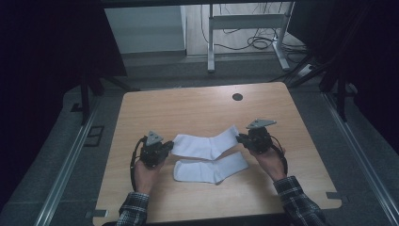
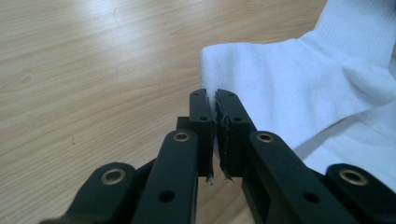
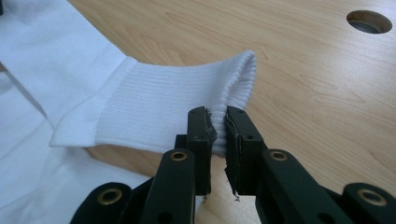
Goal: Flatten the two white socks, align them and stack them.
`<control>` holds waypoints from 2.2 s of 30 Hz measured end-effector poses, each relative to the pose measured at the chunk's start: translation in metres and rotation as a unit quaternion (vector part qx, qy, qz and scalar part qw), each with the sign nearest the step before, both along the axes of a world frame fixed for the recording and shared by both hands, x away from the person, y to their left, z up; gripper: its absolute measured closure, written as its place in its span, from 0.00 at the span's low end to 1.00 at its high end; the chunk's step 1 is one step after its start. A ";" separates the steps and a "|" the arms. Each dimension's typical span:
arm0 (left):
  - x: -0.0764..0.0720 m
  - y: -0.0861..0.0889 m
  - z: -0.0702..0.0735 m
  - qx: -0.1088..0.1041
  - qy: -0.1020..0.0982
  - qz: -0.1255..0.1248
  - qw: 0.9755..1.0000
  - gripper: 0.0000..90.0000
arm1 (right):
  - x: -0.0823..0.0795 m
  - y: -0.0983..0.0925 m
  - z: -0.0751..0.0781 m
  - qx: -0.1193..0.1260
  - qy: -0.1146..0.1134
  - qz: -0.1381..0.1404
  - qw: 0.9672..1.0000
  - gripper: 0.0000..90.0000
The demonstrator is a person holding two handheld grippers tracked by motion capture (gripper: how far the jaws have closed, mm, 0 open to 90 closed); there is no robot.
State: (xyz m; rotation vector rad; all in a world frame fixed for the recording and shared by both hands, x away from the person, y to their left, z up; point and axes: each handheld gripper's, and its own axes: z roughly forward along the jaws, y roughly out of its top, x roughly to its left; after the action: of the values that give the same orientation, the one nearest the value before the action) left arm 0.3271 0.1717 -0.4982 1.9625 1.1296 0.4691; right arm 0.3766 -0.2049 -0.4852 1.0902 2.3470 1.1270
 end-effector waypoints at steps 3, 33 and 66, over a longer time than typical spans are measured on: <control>-0.006 -0.001 0.001 0.003 -0.001 -0.003 1.000 0.95 | -0.007 -0.003 0.002 0.006 0.002 0.004 1.000 0.90; -0.066 -0.012 -0.008 0.026 0.024 -0.039 0.999 0.95 | -0.063 -0.016 -0.008 -0.021 0.041 0.046 0.998 0.89; -0.039 -0.016 -0.040 -0.024 0.105 -0.022 0.994 0.87 | -0.034 -0.019 -0.040 0.004 0.123 0.027 0.992 0.86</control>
State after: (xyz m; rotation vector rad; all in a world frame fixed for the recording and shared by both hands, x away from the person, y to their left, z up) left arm 0.2885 0.1558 -0.5383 2.0263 1.2120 0.2139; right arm 0.3431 -0.2234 -0.5257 1.2383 2.5742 1.0739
